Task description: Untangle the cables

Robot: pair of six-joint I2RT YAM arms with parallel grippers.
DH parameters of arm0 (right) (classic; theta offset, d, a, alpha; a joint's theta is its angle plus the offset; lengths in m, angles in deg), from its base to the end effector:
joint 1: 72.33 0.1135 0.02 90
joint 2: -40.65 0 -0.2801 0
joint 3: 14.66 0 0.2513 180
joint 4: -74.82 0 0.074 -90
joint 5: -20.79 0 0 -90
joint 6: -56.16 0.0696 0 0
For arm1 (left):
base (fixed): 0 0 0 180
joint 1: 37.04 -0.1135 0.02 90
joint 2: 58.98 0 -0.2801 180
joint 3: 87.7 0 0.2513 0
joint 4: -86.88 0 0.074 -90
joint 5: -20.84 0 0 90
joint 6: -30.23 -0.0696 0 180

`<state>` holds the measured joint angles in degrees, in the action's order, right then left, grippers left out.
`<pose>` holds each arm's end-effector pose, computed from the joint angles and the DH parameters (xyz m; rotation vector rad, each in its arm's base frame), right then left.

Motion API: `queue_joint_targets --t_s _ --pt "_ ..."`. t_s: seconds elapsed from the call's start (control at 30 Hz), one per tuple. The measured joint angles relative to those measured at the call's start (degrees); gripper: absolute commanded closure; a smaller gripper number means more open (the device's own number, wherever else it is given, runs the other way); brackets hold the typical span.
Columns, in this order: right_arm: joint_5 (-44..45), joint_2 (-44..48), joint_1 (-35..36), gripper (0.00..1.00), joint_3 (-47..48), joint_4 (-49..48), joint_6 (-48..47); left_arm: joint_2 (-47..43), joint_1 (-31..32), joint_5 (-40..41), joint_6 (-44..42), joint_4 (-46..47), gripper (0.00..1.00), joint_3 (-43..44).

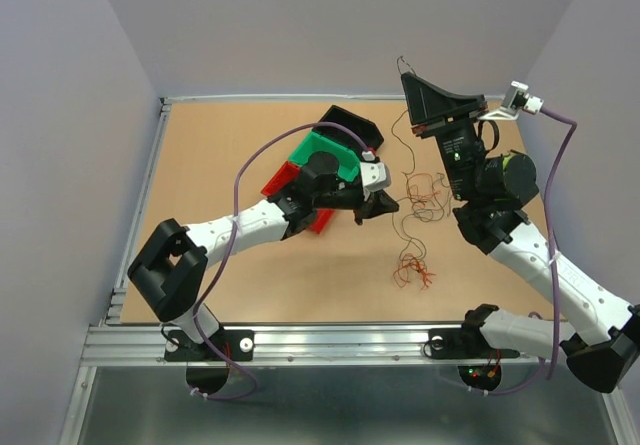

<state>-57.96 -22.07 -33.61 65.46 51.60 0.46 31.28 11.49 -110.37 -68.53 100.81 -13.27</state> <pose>0.1953 0.1392 0.5302 0.1594 0.9149 1.1033 0.2235 -0.3221 0.3209 1.2848 1.1314 -1.0982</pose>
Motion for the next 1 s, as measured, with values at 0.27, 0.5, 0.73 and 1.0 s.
queue_joint_targets --t_s 0.27,0.5,0.73,1.0 --pt "8.81 19.34 0.0 0.99 -21.42 4.0 -1.36 -3.28 -2.1 3.91 -0.46 -2.34 1.0 -0.26" --pt "19.87 44.39 -0.02 0.99 -43.56 8.07 -1.01 -10.67 -6.69 5.27 -0.09 -2.54 1.0 -0.11" --pt "15.85 30.08 0.0 0.99 -45.33 14.93 -3.1 -10.99 -6.97 4.5 -0.09 -12.02 1.0 7.48" --pt "-3.06 13.16 0.0 0.56 -42.27 14.19 -11.02 -12.33 -6.86 7.06 -3.78 -22.45 1.0 20.48"
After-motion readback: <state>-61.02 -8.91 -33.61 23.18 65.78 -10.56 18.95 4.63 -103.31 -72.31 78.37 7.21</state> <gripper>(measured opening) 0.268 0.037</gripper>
